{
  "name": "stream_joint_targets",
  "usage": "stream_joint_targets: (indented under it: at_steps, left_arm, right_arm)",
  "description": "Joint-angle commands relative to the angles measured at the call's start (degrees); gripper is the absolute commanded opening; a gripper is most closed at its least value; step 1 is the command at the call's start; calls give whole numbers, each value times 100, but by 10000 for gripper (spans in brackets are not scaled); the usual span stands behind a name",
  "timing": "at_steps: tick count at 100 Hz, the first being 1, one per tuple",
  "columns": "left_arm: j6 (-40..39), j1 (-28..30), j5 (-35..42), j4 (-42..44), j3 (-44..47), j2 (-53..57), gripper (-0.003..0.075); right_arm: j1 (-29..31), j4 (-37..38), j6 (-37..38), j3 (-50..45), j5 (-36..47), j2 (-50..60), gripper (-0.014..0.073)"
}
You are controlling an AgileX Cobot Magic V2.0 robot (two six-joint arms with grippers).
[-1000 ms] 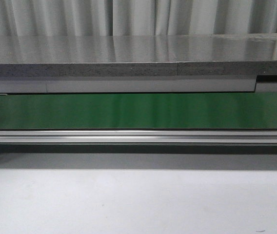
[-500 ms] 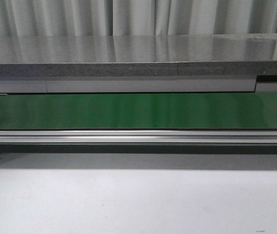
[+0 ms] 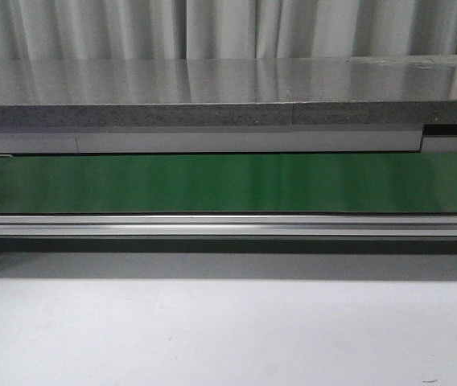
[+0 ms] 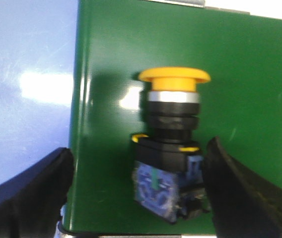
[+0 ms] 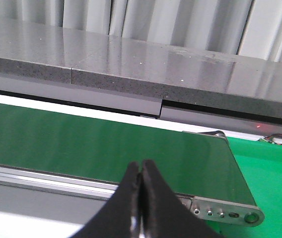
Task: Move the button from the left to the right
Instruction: 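Lift the button and place it on the conveyor belt's near end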
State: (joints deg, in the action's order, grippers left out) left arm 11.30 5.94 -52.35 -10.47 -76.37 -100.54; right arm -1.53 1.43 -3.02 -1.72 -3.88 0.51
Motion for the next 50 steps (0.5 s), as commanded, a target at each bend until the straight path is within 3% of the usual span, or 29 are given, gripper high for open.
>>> stream_joint_targets:
  at_steps: [1, 28, 50]
  left_arm:
    - [-8, -40, 179, -200, -136, 279, 520]
    - [196, -49, 262, -499, -159, 721, 520]
    - [956, -150, 319, -1382, -148, 1311, 520]
  right_arm:
    - [-8, 43, 2, 5, 421, 88, -68]
    - [-8, 43, 2, 5, 421, 88, -68]
    - [-8, 43, 2, 5, 421, 88, -68]
